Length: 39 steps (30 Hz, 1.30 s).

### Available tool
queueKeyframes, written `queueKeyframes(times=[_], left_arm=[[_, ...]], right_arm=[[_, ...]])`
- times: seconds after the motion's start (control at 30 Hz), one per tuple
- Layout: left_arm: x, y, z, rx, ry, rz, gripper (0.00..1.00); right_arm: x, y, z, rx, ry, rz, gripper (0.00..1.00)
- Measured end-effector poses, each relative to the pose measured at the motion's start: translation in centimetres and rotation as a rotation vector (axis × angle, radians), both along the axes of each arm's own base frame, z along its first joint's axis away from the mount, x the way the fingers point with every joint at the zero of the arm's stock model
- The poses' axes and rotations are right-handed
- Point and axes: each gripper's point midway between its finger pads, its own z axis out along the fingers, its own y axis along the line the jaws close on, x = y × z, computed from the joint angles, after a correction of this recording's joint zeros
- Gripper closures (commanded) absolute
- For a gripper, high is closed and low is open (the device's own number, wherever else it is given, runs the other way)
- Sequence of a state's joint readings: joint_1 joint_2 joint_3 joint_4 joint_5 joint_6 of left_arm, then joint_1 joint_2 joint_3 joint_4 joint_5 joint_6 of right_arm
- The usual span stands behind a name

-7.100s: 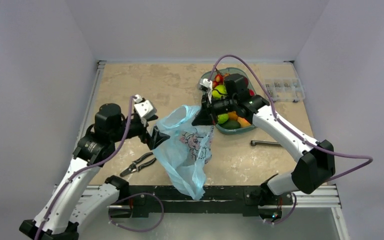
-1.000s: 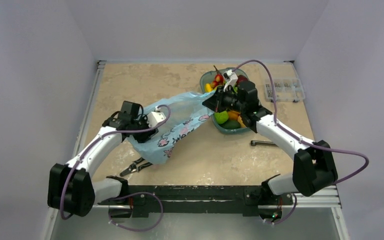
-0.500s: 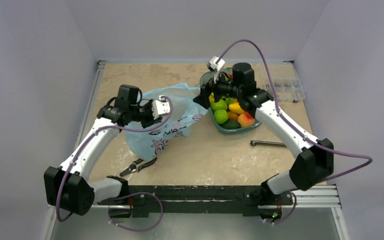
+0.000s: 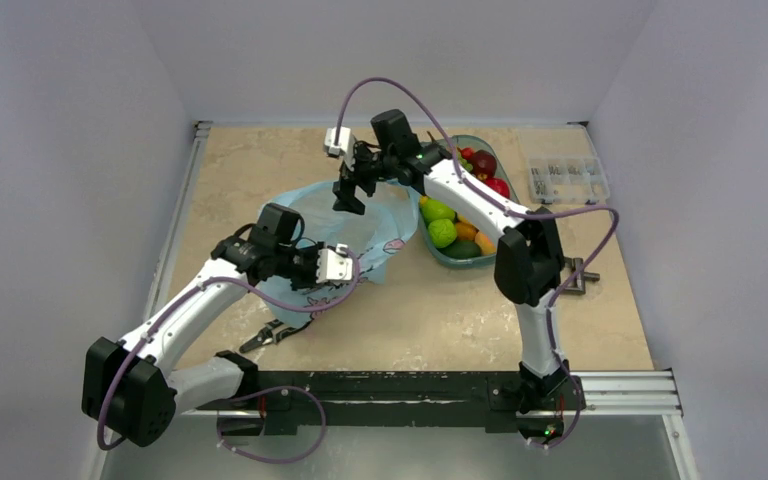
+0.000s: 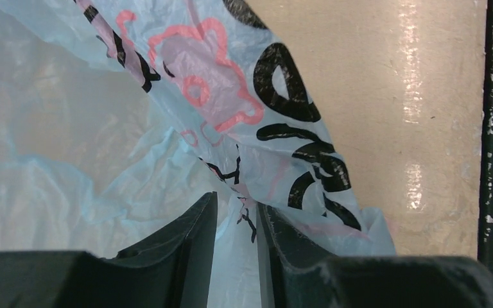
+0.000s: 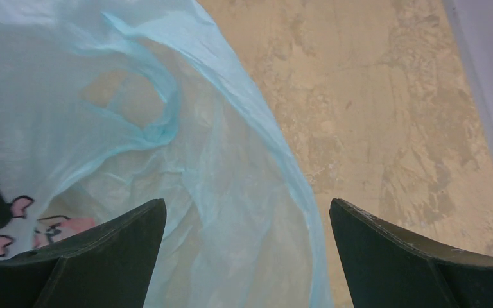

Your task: Place the fake fruits into the plastic bag and tie a complex knot

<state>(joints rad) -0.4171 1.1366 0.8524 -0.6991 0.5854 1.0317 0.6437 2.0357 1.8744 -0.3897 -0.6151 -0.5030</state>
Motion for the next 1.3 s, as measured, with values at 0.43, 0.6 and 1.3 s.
queueKeyframes(times=[0.43,0.6,1.3], left_arm=[[0.6,0.3,0.0,0.012,-0.044,0.075,0.47],[2.3,1.1,7.5,-0.178,-0.08,0.364,0.39],[2.1,-1.7,10.4,-0.302,0.172,0.72,0.52]], right_arm=[[-3.0,-3.0,-7.4,-0.262,0.117,0.225,1.0],[-2.5,-3.3,-4.9,-0.148,0.297,0.036,1.0],[-4.9,-6.4,-1.2,0.146,0.763,-0.574,1.0]])
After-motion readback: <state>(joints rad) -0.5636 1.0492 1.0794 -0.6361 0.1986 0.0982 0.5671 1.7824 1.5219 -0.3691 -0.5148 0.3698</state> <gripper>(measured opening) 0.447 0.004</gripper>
